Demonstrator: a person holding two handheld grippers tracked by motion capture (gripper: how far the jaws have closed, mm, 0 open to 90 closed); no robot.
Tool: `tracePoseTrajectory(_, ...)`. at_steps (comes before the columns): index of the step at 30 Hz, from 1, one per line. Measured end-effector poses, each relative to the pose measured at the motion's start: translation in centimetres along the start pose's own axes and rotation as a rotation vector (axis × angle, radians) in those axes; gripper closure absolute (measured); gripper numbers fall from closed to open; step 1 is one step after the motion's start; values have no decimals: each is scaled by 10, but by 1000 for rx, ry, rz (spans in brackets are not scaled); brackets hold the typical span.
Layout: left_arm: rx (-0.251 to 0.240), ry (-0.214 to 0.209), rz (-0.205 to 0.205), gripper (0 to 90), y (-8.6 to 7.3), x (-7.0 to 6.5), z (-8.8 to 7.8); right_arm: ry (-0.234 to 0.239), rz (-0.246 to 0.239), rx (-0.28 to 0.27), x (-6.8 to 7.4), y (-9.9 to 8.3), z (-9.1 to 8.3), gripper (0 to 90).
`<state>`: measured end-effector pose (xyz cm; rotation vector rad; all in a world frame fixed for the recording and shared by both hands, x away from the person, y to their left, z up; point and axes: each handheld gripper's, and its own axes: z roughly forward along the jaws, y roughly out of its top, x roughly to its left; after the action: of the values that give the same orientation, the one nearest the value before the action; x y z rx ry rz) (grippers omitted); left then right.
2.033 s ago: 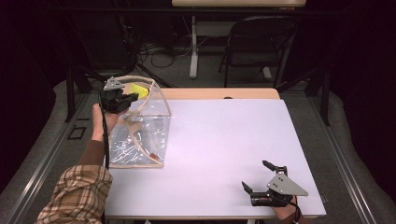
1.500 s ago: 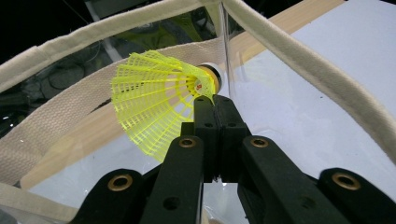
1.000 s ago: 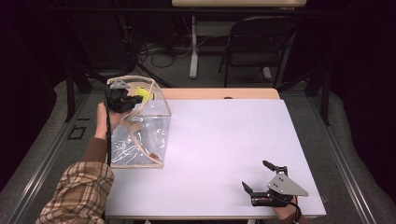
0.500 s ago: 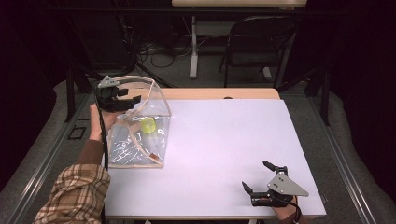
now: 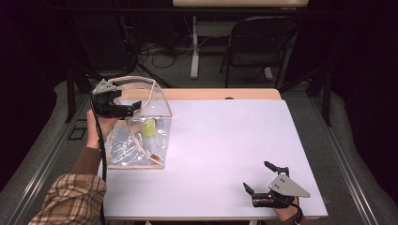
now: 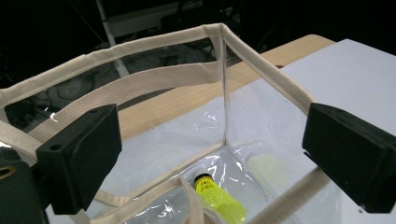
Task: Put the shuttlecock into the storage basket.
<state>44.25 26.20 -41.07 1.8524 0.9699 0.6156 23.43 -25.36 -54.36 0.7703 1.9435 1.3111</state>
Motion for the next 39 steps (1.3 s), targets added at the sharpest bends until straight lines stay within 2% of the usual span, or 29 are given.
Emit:
tracePoseTrajectory(10,-1,8,43,18,-3,-14,-14,1,1,-1,1,0,0,13)
tracePoseTrajectory(15,-6,16,47,15,-6,-19,-20,2,0,-1,1,0,0,13)
tracePoseTrajectory(24,-54,39,67,6,-7,-28,-38,3,1,3,1,0,0,13)
tracePoseTrajectory(39,-75,26,75,1,-24,-44,-57,2,1,0,1,0,0,13)
